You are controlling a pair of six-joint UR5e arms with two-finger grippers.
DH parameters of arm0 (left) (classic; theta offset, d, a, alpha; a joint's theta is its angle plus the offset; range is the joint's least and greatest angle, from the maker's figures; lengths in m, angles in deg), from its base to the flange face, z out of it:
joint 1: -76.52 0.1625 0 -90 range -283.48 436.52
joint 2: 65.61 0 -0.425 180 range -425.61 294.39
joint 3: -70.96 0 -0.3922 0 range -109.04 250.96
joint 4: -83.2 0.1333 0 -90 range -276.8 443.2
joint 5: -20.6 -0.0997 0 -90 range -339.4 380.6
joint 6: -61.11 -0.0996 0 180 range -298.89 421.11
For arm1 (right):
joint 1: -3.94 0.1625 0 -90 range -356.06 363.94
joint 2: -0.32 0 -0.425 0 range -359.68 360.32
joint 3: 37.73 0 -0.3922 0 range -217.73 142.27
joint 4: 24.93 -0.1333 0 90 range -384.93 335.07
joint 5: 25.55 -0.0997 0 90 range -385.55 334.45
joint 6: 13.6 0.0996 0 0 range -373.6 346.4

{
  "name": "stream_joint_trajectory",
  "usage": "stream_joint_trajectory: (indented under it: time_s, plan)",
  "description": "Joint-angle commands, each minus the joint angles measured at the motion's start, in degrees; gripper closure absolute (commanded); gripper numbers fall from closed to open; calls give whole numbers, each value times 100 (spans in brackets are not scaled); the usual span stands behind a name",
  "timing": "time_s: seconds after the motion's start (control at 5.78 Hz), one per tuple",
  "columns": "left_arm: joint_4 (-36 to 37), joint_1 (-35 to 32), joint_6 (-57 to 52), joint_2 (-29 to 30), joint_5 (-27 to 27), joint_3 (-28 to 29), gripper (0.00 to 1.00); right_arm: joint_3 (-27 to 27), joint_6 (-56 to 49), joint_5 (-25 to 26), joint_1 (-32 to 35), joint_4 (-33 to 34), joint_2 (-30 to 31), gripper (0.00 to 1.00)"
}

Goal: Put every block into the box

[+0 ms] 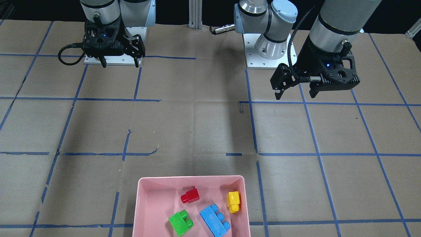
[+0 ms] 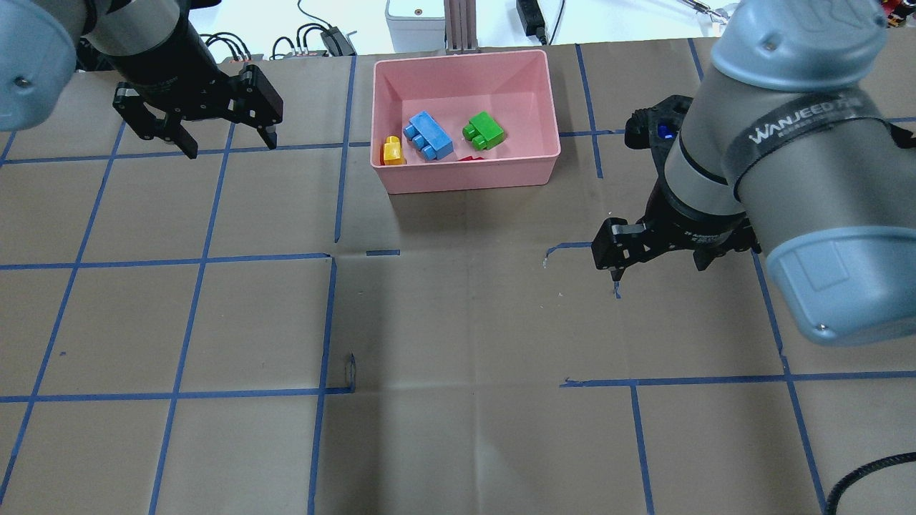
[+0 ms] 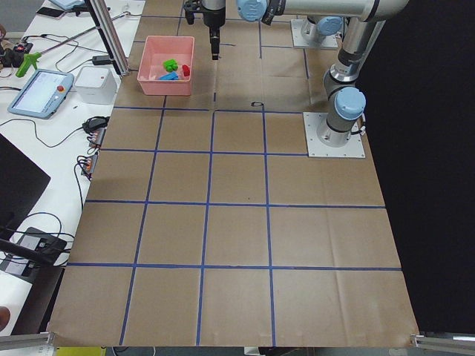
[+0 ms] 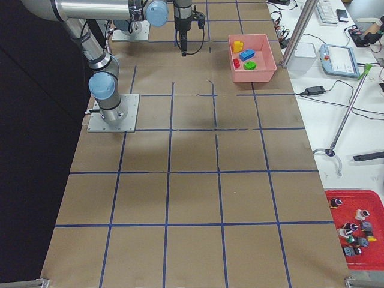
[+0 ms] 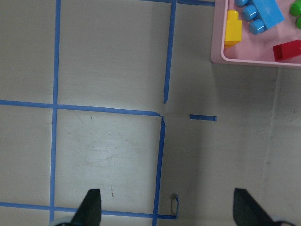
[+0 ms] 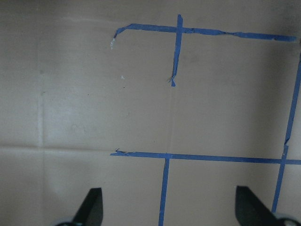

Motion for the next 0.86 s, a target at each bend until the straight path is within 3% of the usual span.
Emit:
stream_joint_trajectory:
  time_s: [0.0,0.69]
  plan:
    - [-30,1,-32,-11,1,0,1,-9,-30,-12,-23,4,13,0]
    - [-30,10,-33,-19,-8,0,1,-18,-22,-30,-32,13,4,0]
